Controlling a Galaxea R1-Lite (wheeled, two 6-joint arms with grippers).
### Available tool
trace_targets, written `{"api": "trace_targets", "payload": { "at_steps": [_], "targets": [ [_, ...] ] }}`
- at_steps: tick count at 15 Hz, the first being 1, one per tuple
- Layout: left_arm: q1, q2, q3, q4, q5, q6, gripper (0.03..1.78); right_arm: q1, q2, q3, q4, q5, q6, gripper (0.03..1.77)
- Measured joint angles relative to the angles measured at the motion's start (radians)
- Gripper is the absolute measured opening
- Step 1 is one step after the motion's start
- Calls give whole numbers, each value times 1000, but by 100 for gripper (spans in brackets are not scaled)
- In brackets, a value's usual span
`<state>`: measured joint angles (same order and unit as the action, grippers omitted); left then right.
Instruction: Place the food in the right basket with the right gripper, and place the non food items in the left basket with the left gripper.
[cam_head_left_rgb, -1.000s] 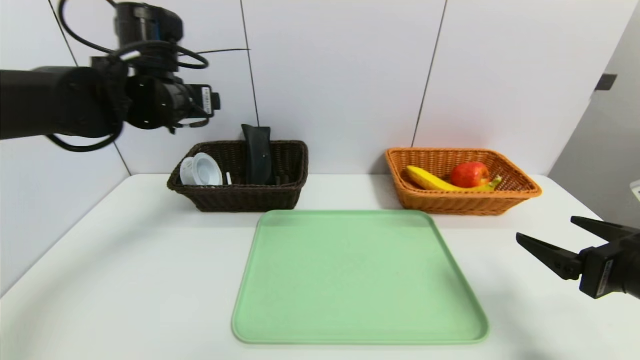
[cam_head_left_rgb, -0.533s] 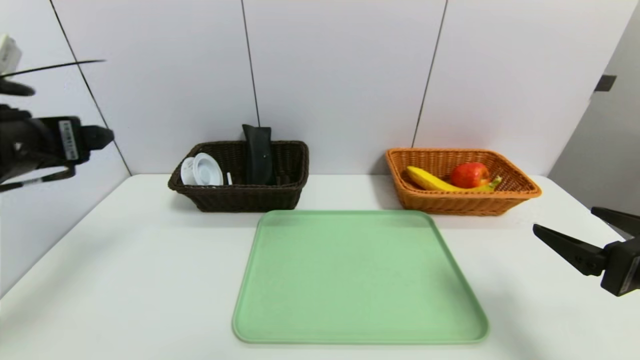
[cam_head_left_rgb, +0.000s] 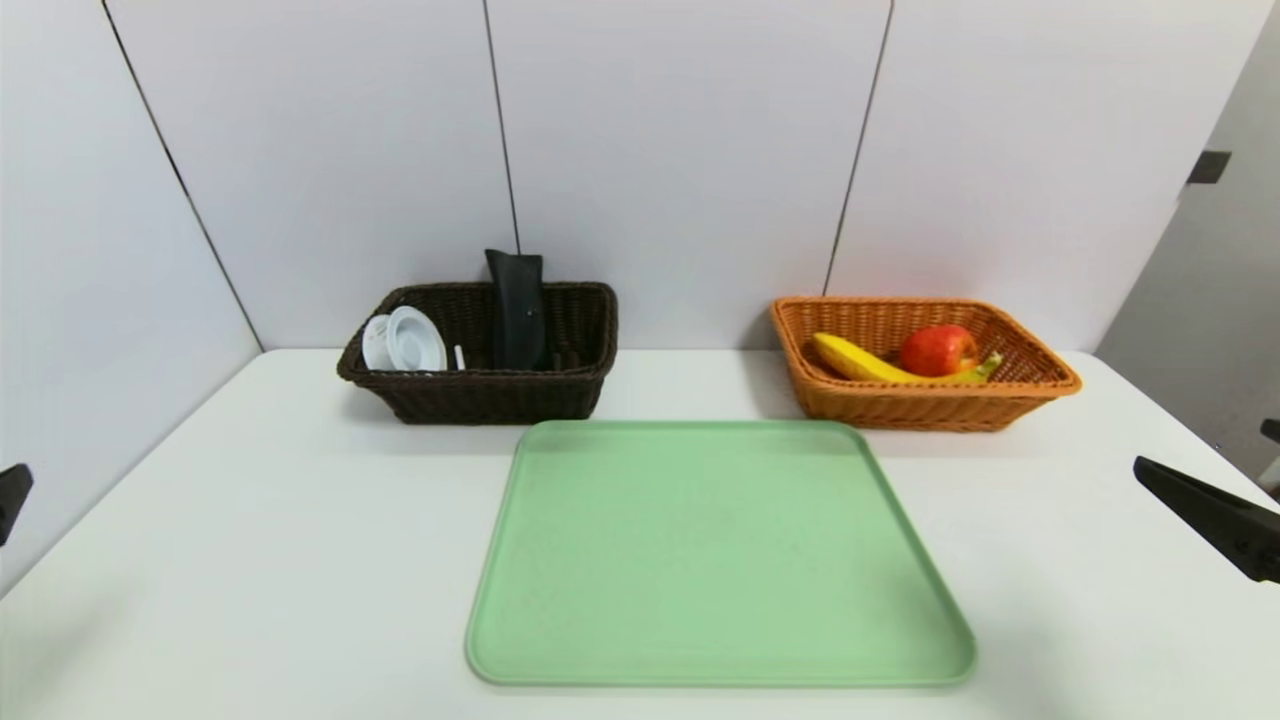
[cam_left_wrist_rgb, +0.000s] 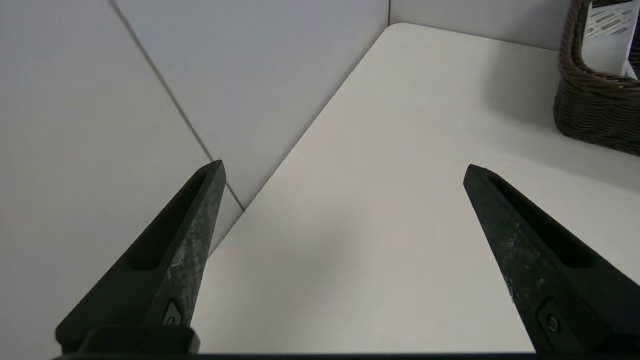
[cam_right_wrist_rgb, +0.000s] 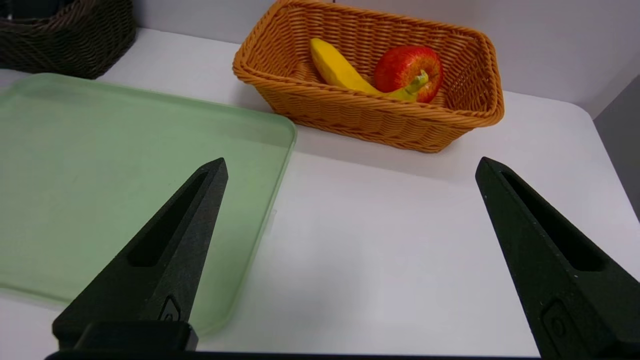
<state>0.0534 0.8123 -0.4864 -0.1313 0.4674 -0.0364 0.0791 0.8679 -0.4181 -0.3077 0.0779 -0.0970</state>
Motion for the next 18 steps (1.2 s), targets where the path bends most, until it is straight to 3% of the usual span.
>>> {"api": "trace_targets", "payload": {
  "at_steps": [6,10,12,18],
  "targets": [
    [26,-286,223,-30,-165,4,169,1,-256,-2,253,3,6,171],
    [26,-448,305,41,-241,4,169,2,-431,-4,427,2,6,171],
    [23,-512,316,119,-250,-5,169,2,-509,-6,509,1,6,171],
    [-27,-584,310,166,-247,-29,169,-5,-585,-55,584,-17,6,171]
  ]
}}
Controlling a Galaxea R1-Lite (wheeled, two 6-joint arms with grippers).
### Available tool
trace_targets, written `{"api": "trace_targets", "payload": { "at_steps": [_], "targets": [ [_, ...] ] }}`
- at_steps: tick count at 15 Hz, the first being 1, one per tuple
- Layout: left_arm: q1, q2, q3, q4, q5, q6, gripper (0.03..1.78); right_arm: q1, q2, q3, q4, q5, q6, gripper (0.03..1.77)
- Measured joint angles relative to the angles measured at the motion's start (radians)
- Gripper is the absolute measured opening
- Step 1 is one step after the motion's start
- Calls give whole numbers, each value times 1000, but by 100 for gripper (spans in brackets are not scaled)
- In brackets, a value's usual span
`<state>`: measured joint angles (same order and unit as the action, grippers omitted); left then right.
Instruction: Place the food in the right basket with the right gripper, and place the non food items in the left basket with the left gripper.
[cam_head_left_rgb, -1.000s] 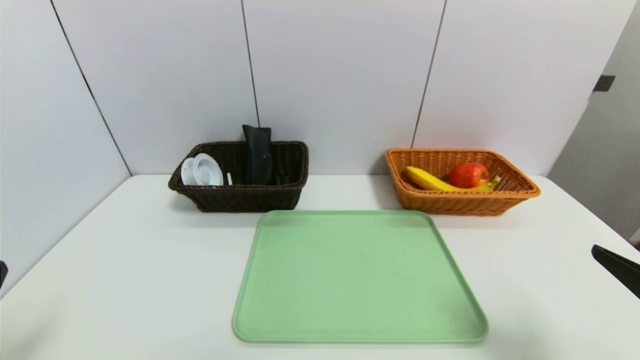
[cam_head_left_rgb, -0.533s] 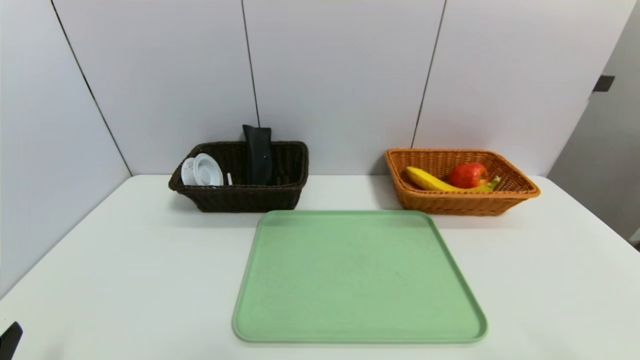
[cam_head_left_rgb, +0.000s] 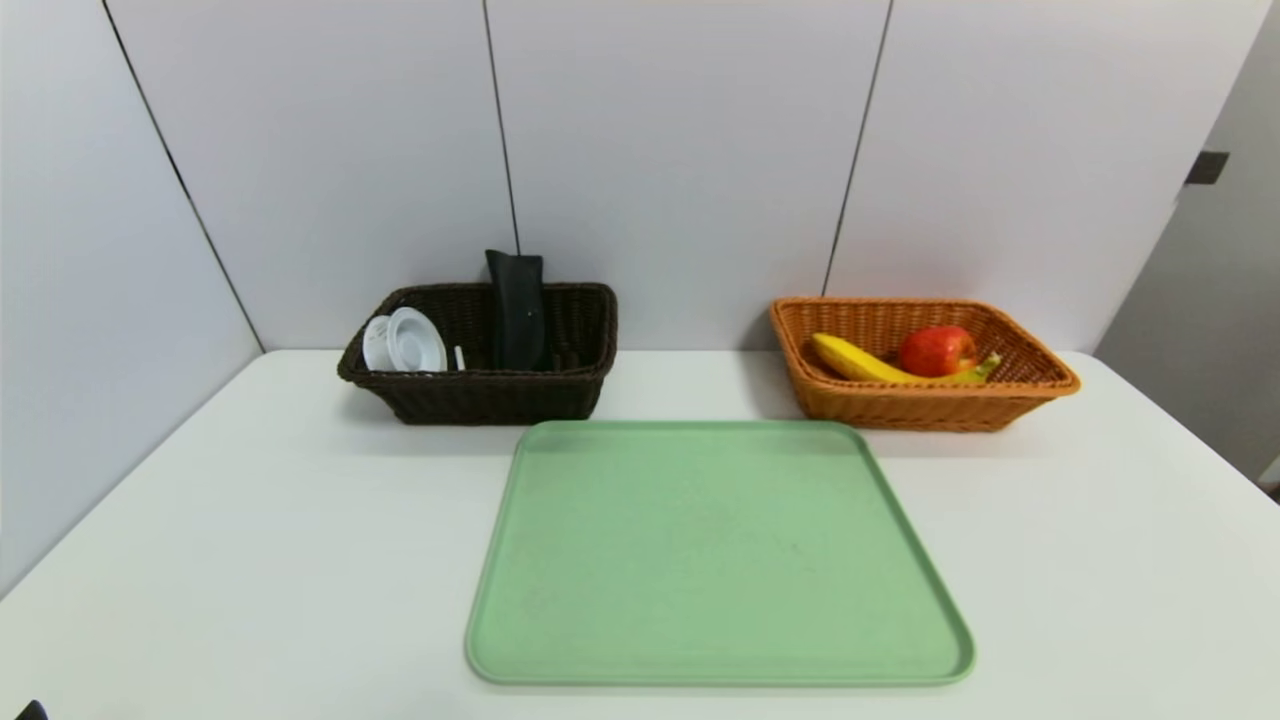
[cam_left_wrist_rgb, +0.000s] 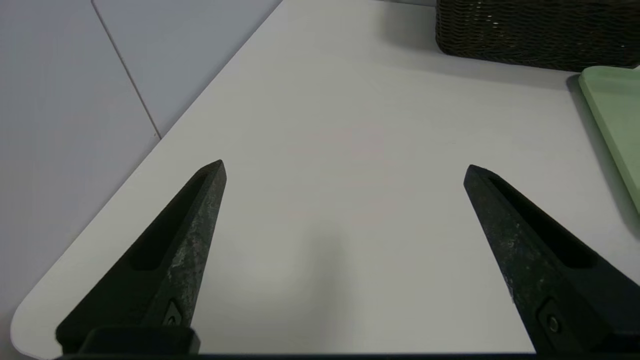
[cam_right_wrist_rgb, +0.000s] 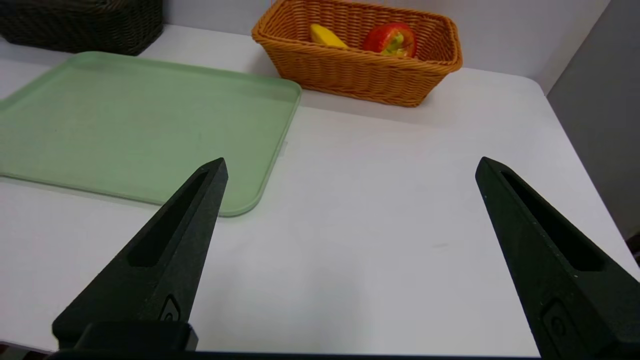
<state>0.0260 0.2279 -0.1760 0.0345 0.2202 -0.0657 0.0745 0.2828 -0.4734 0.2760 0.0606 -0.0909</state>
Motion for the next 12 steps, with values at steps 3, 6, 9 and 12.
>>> {"api": "trace_targets", "payload": {
  "at_steps": [3,6,9,12],
  "targets": [
    [-5,-43,0,48,0,1,169,-54,-38,-26,81,10,-1,171],
    [-9,-112,1,108,-1,2,169,-68,-127,-15,144,22,-4,171],
    [-12,-189,3,136,-6,22,169,-71,-227,16,154,25,-15,171],
    [-12,-220,5,77,-3,37,169,-73,-269,31,118,21,-20,171]
  ]
}}
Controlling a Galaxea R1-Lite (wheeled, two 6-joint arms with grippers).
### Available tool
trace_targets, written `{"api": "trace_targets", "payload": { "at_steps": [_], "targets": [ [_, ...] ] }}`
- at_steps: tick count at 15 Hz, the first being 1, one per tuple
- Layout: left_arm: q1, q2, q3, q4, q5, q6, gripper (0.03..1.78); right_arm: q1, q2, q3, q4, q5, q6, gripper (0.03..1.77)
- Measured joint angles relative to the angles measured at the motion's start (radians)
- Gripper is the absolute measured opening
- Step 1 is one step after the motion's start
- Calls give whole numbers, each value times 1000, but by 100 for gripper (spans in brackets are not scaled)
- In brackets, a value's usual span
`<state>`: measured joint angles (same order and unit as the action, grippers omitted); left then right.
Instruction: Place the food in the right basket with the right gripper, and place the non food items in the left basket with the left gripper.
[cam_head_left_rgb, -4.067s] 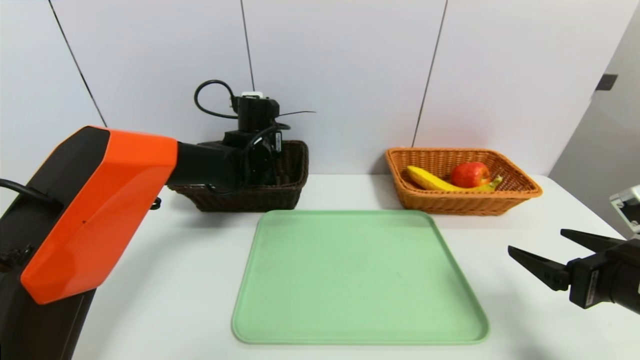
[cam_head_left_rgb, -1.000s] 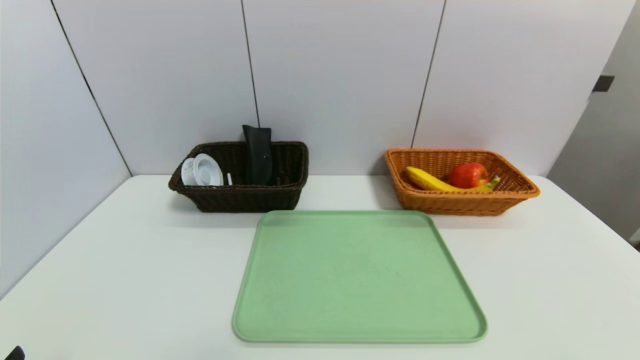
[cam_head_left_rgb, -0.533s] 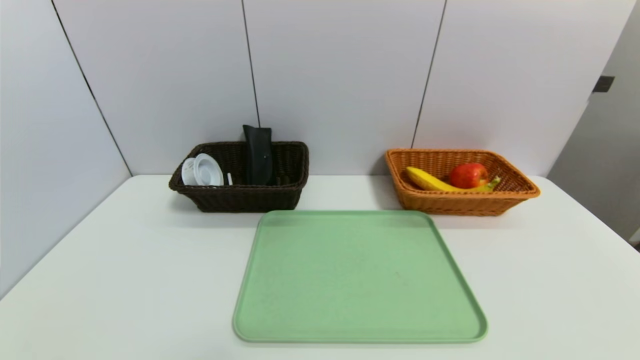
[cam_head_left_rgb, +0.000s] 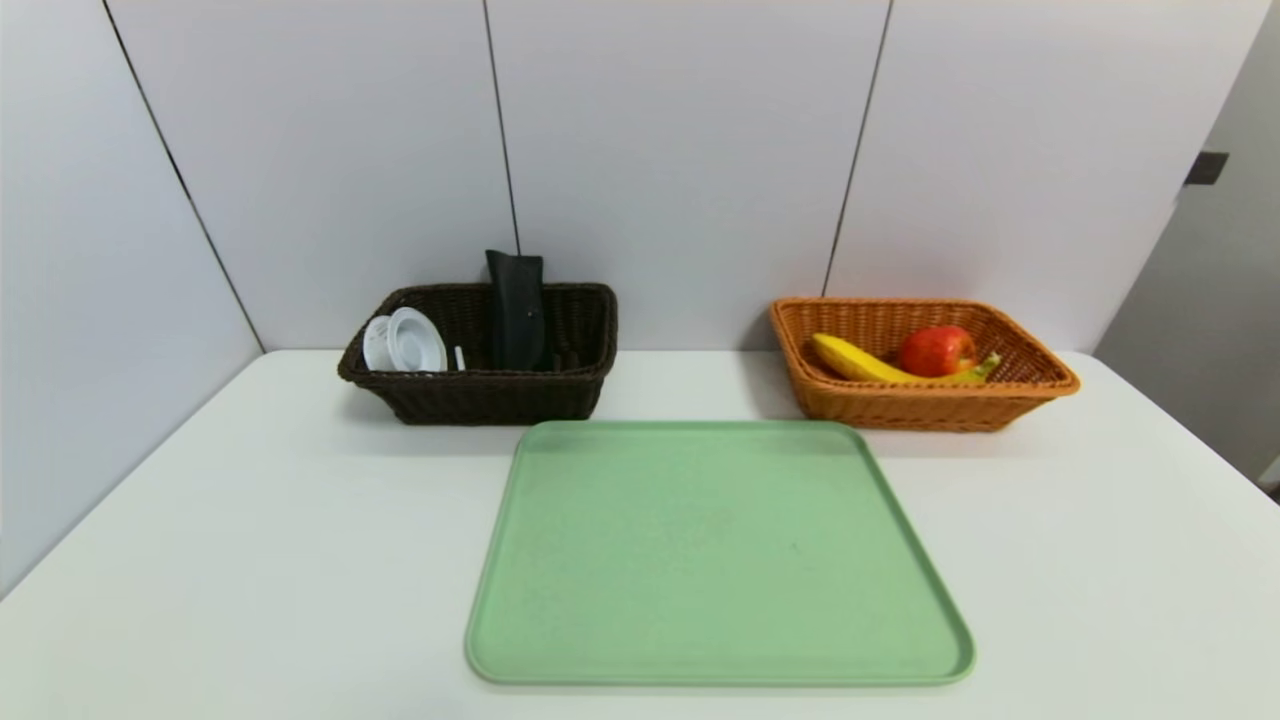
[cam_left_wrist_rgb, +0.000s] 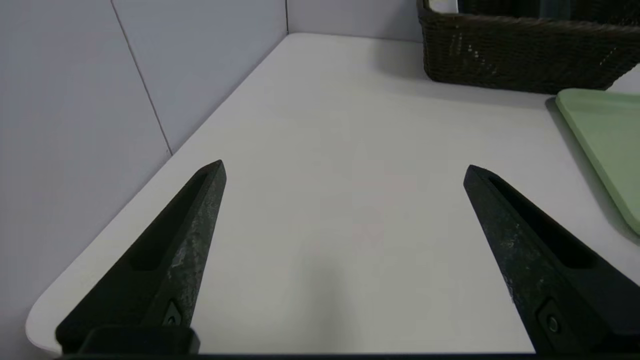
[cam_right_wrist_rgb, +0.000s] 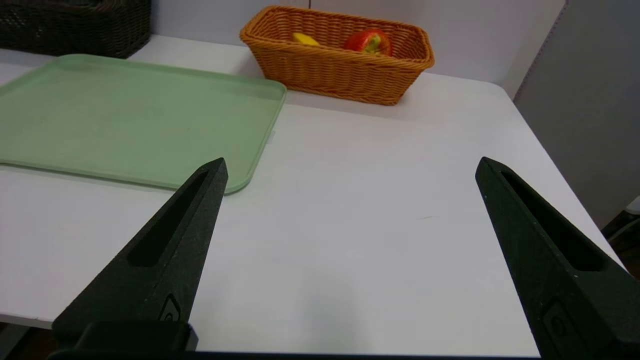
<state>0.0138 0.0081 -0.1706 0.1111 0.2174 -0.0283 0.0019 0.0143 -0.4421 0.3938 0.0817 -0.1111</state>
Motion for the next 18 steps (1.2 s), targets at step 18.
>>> {"api": "trace_targets", "payload": {
  "at_steps": [18],
  "targets": [
    [0,-10,170,-113,-203,-8,169,1,-15,440,-390,-46,25,171]
  ]
}}
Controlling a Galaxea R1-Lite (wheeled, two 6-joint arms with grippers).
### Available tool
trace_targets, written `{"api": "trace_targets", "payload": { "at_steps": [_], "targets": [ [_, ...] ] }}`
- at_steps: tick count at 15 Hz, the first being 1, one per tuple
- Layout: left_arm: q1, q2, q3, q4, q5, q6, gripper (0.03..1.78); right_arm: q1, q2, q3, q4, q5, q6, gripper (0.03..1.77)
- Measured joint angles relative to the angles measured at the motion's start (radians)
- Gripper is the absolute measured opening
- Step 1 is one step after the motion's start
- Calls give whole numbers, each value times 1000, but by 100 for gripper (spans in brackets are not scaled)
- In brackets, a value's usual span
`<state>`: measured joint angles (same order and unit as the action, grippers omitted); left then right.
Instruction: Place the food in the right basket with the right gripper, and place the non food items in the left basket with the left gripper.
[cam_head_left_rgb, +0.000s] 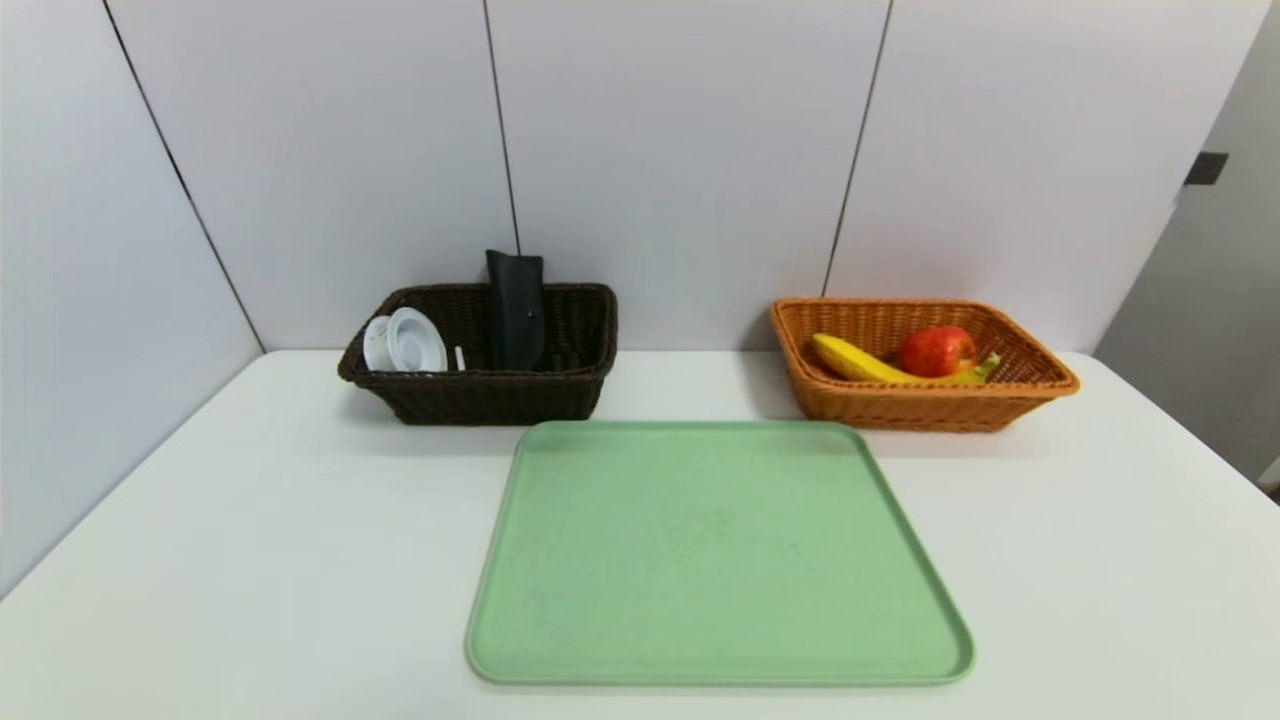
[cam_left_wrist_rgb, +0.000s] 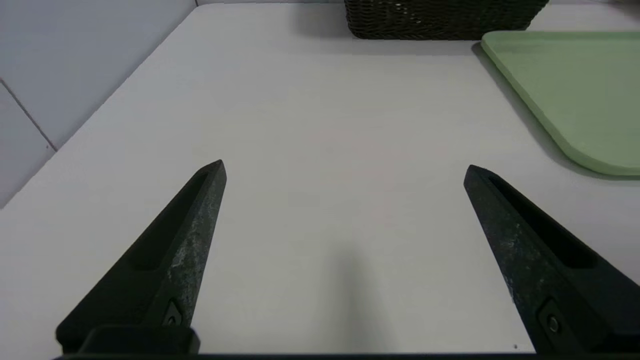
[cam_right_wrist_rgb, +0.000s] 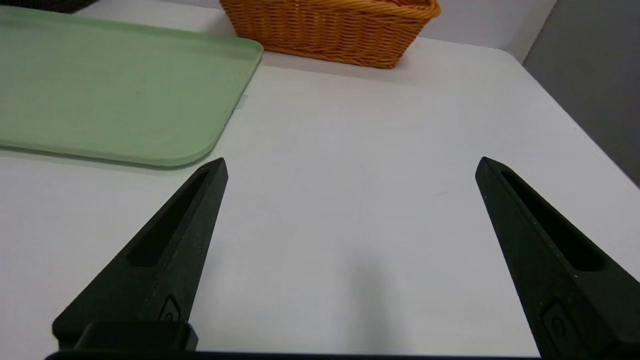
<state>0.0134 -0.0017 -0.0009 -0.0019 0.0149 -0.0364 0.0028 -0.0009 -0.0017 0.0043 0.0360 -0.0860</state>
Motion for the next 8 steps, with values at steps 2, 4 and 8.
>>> {"api": "trace_targets", "payload": {
  "at_steps": [2,4,8],
  "targets": [
    [0,0,-1,-4,20,-64,169,0,0,-1,1,-36,86,171],
    [0,0,-1,-5,21,-68,169,0,0,-1,-8,-38,104,171],
    [0,0,-1,-5,21,-69,169,0,0,1,-11,-40,108,171]
  ]
}}
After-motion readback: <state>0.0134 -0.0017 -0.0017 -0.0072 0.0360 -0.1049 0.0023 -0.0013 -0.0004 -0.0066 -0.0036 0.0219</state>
